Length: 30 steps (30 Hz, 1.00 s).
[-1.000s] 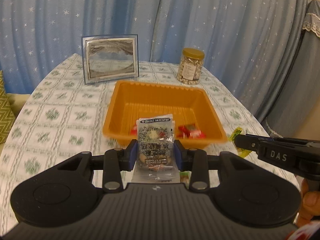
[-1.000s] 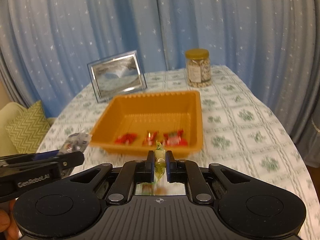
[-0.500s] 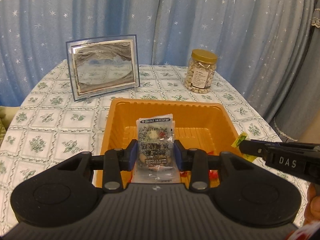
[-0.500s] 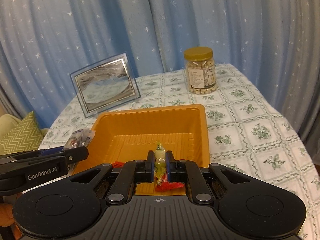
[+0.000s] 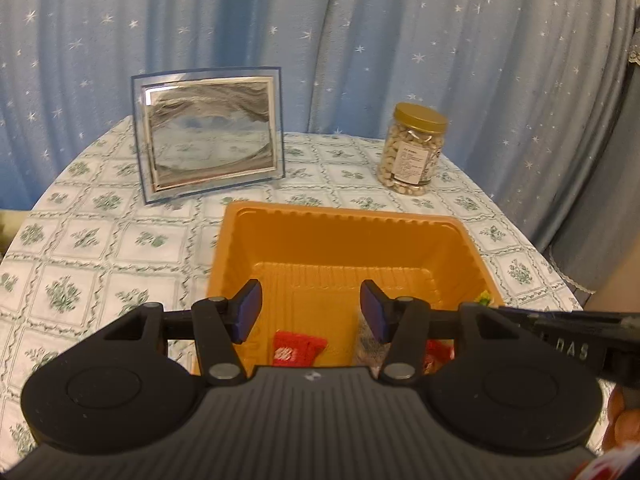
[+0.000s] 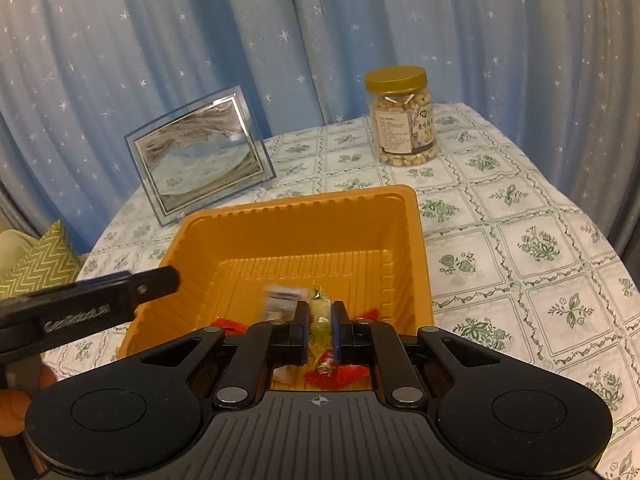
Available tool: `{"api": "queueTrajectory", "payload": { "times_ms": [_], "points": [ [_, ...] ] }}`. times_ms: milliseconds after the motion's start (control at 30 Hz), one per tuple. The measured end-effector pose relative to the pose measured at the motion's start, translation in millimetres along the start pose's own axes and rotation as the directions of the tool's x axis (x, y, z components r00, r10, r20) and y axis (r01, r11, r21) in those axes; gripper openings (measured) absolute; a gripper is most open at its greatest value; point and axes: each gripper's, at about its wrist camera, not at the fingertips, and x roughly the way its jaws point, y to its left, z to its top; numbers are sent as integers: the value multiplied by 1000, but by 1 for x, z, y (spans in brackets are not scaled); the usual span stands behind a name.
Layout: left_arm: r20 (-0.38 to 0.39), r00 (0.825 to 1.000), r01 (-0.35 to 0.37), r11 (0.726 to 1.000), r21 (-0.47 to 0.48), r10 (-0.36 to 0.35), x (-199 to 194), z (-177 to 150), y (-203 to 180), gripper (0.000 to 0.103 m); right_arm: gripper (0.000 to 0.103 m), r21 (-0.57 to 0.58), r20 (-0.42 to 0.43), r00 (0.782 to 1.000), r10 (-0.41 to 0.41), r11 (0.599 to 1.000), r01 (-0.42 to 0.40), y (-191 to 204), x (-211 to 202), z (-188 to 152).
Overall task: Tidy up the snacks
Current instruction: 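Open both grippers to release the snacks into the tray, then move both grippers back toward the remaining snack pile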
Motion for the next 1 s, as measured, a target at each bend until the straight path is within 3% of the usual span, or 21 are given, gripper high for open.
{"api": "queueTrajectory", "payload": {
  "times_ms": [333,367,433,467,733,1000],
  "points": [
    [-14,1000,-26,999,-25,26,-15,-17,14,51,11,27,32,997,68,997,-69,5,4,11],
    [-15,999,-28,999,-25,28,-17,-18,14,54,15,32,31,996,81,996,-82,5,4,12],
    [-17,999,-32,999,-35,31,-21,-21,15,58,51,44,42,995,88,995,-90,4,2,13],
    [-16,999,-29,999,-38,29,-24,-23,15,59,73,56,62,993,96,993,-100,3,-2,13],
    [-7,998,-59,998,-38,58,-64,-40,8,62,74,67,78,995,65,995,-70,-4,-41,2],
    [-6,996,-92,995,-33,92,-117,-71,-2,69,74,57,44,999,-7,998,5,-3,-96,-37]
  ]
}}
